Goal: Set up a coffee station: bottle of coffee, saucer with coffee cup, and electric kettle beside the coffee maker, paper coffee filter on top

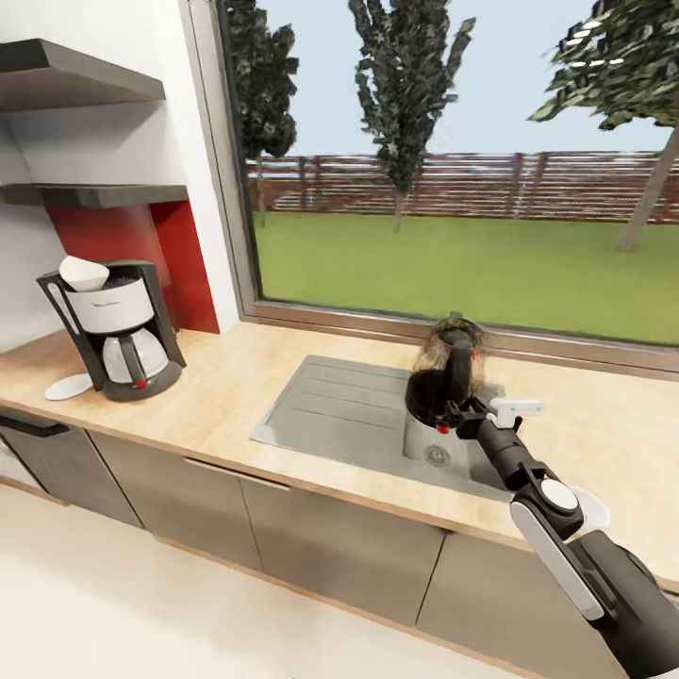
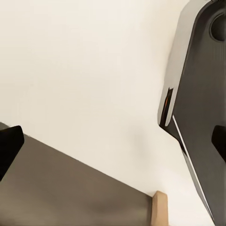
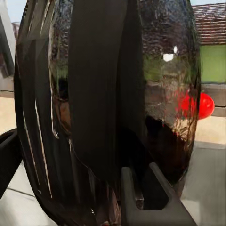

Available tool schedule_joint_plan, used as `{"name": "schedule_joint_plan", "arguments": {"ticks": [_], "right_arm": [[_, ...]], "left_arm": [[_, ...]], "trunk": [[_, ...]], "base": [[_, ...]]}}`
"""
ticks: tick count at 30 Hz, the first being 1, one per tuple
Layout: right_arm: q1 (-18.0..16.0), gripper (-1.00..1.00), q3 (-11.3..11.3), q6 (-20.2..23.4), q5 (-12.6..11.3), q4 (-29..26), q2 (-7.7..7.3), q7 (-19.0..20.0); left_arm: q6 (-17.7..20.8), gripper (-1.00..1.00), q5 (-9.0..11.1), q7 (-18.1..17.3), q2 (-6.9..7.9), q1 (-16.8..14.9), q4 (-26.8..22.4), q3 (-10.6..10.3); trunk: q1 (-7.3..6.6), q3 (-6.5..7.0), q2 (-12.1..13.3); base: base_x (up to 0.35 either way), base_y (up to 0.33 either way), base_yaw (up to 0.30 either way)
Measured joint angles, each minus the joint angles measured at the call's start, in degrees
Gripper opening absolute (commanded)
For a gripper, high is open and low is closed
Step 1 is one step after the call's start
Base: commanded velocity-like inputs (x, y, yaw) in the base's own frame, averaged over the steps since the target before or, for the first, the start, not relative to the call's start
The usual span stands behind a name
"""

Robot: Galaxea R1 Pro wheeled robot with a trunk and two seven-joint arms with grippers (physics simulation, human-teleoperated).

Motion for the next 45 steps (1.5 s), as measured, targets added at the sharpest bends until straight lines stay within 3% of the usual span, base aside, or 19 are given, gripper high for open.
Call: {"name": "schedule_joint_plan", "arguments": {"ticks": [11,15,17,20,22,24,28,31,45], "right_arm": [[0.00,-1.00,0.24,0.01,-0.06,0.02,0.01,0.01],[0.01,-1.00,3.38,-0.03,-0.11,0.08,0.04,-0.05],[0.01,-1.00,4.09,-0.07,-0.07,0.07,0.10,-0.07],[0.01,-1.00,4.40,-0.01,-0.06,0.12,1.20,-0.04],[0.01,-1.00,4.45,0.03,0.03,0.21,1.90,-0.01],[0.00,-1.00,4.47,0.02,0.08,0.25,2.04,0.00],[0.00,-1.00,4.48,0.02,0.08,0.27,2.11,-0.01],[0.00,-1.00,4.47,0.02,0.10,0.19,2.11,0.06],[0.01,-1.00,4.22,-1.06,0.06,0.00,2.04,0.01]], "left_arm": [[-0.05,1.00,0.00,0.01,0.02,0.00,-0.04,0.11],[-0.60,1.00,0.00,0.00,0.08,-0.42,-0.67,-0.07],[-0.88,1.00,-0.19,-0.04,0.14,-0.77,-3.33,-0.24],[-1.07,1.00,-0.35,-0.14,0.63,-1.01,-12.60,-0.26],[-1.21,1.00,-0.31,-1.03,0.56,-1.03,-19.86,-0.22],[-1.27,1.00,-0.31,-3.50,0.51,-1.01,-23.60,-0.32],[-1.39,1.00,-0.05,-14.46,1.04,-0.99,-26.57,-0.40],[-1.37,1.00,-0.09,-17.96,1.08,-0.99,-26.49,-0.29],[-1.28,1.00,0.03,-18.86,0.38,-0.91,-25.83,-0.23]], "trunk": [[0.00,0.41,0.00],[0.00,0.57,0.00],[0.00,0.65,0.00],[0.00,0.77,0.00],[0.00,0.84,0.00],[0.00,0.91,0.00],[0.00,1.06,0.00],[0.00,1.17,0.00],[-0.03,1.71,0.00]], "base": [[0.000,0.000,0.244],[0.000,0.000,0.244],[0.000,0.000,0.244],[0.000,0.000,0.244],[0.000,0.000,0.244],[0.000,0.000,0.244],[0.000,0.000,0.244],[0.000,0.000,0.244],[0.133,0.065,0.244]]}}
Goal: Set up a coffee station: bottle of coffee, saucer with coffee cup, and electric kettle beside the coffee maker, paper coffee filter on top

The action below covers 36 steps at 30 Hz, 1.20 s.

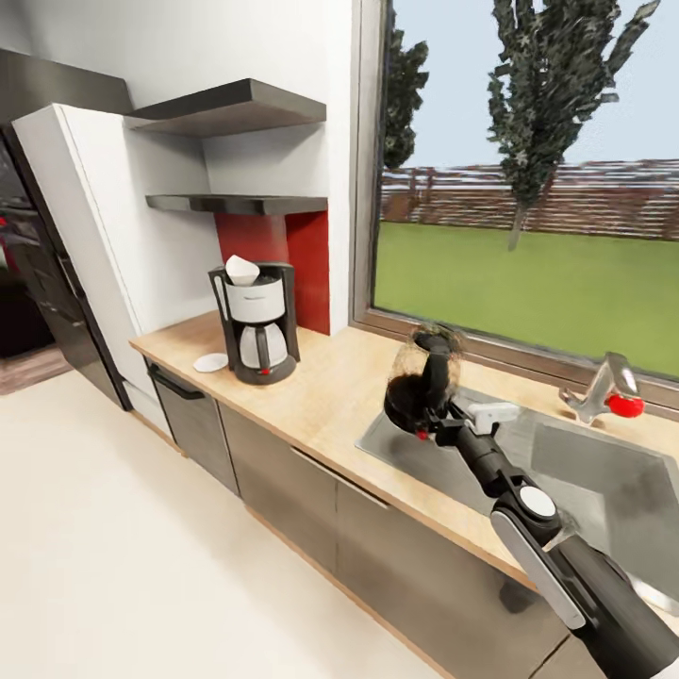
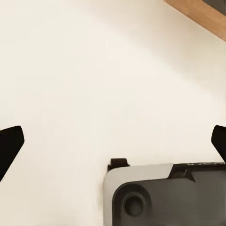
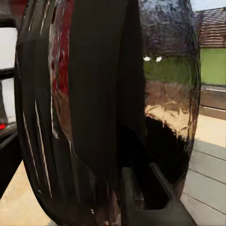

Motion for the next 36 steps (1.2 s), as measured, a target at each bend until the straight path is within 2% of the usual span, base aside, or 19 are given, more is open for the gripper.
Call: {"name": "schedule_joint_plan", "arguments": {"ticks": [5,10,17,26,36], "right_arm": [[0.01,-1.00,-0.01,-0.01,-0.02,0.02,0.02,0.00],[0.02,-1.00,0.03,0.00,-0.01,0.16,0.03,0.00],[0.02,-1.00,-0.02,0.01,0.09,0.44,-0.03,0.06],[0.04,-1.00,-0.02,0.01,0.31,1.33,-0.03,0.00],[0.08,-1.00,-0.04,-0.13,0.33,4.43,-0.03,0.05]], "left_arm": [[-0.02,1.00,0.04,-0.01,0.02,0.08,0.00,0.24],[-0.07,1.00,0.19,-0.01,0.09,0.13,0.01,0.43],[-0.04,1.00,0.04,0.26,0.08,0.09,0.03,0.42],[-0.03,1.00,0.04,0.43,0.06,0.08,0.12,0.50],[-0.09,1.00,0.21,0.20,0.10,0.12,0.13,0.49]], "trunk": [[0.02,0.19,0.01],[0.02,0.22,0.01],[0.01,0.22,0.01],[0.00,0.22,0.00],[0.02,0.22,0.00]], "base": [[0.112,0.293,0.196],[0.019,0.308,0.018],[0.197,0.249,0.000],[0.243,0.142,0.000],[0.043,0.018,0.000]]}}
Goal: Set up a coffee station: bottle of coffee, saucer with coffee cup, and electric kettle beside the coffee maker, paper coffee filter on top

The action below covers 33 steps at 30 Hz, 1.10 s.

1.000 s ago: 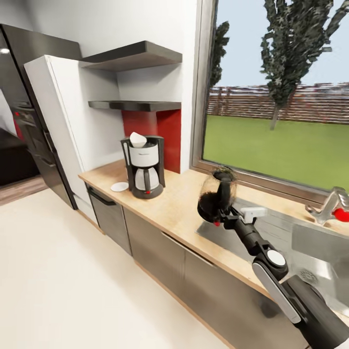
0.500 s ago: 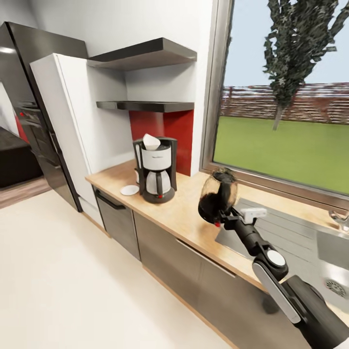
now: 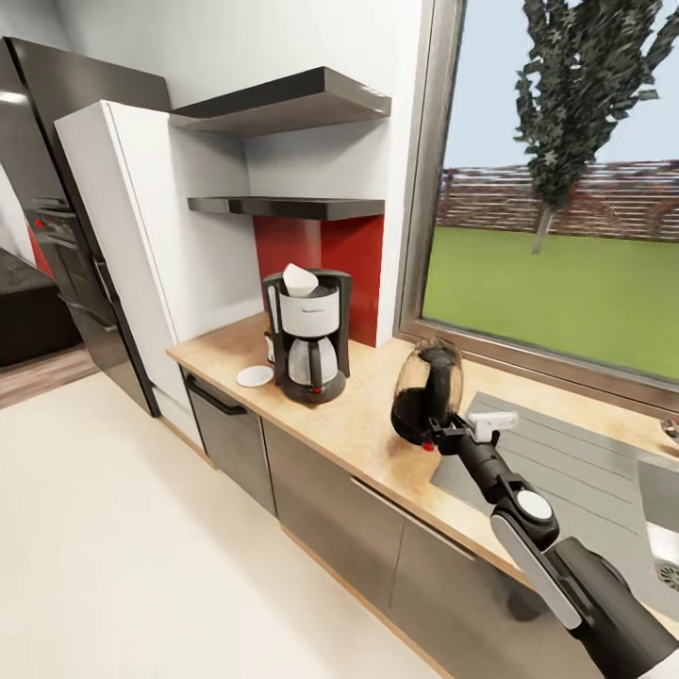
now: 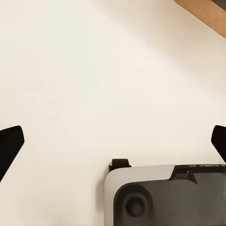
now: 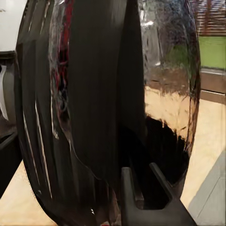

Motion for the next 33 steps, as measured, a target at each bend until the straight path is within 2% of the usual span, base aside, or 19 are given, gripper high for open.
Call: {"name": "schedule_joint_plan", "arguments": {"ticks": [13,22,33], "right_arm": [[-0.02,-1.00,0.08,-0.13,0.02,2.28,0.00,0.04],[-0.01,-1.00,0.08,-0.11,0.05,3.40,0.02,0.03],[-0.03,-1.00,0.07,-0.30,-0.14,6.10,0.09,-0.06]], "left_arm": [[-0.03,1.00,-0.01,-0.18,0.00,0.05,0.07,-0.06],[-0.04,1.00,-0.01,-0.17,0.08,0.29,0.09,-0.08],[-0.03,1.00,-0.01,-0.19,0.10,0.32,0.07,-0.07]], "trunk": [[-0.02,0.00,0.00],[0.00,0.00,0.00],[-0.01,0.00,0.00]], "base": [[0.235,0.202,0.000],[0.060,0.034,0.000],[0.221,0.184,0.000]]}}
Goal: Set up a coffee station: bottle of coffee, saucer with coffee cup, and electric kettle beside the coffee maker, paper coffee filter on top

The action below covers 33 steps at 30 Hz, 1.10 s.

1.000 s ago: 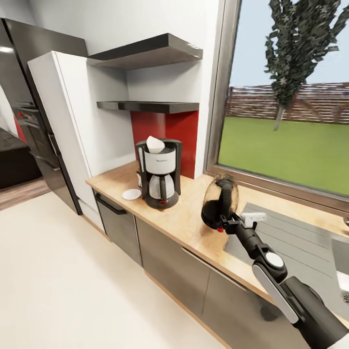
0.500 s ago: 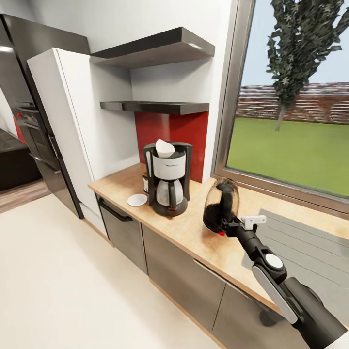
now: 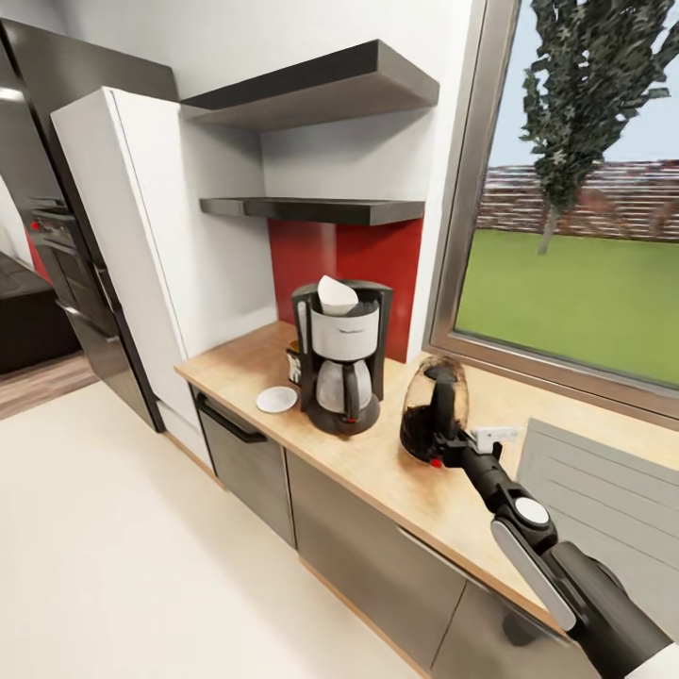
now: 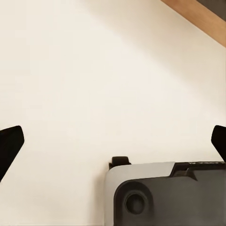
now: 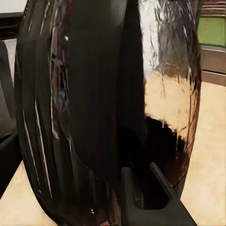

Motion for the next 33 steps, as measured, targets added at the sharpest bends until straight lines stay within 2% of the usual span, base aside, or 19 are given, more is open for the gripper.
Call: {"name": "schedule_joint_plan", "arguments": {"ticks": [6,12,17,33], "right_arm": [[-0.02,-1.00,0.00,-0.06,0.10,1.29,0.00,-0.05],[-0.01,-1.00,-0.01,-3.84,0.10,3.94,0.34,0.06],[-0.01,-1.00,-0.02,-4.16,0.12,4.12,0.36,-0.01],[-0.04,-1.00,0.05,-4.18,0.22,4.24,0.41,0.02]], "left_arm": [[-0.01,1.00,0.00,0.04,0.07,0.04,0.01,-0.02],[0.06,1.00,0.00,0.07,0.17,0.09,0.07,-0.01],[0.08,1.00,0.00,0.09,0.22,0.09,1.07,-0.16],[0.07,1.00,0.01,0.10,0.08,0.08,1.25,-0.28]], "trunk": [[0.02,0.00,0.00],[0.00,0.00,-0.01],[0.00,0.00,0.00],[0.02,0.01,0.00]], "base": [[0.113,0.072,0.000],[0.148,0.058,0.000],[0.244,0.104,0.000],[0.053,0.011,0.000]]}}
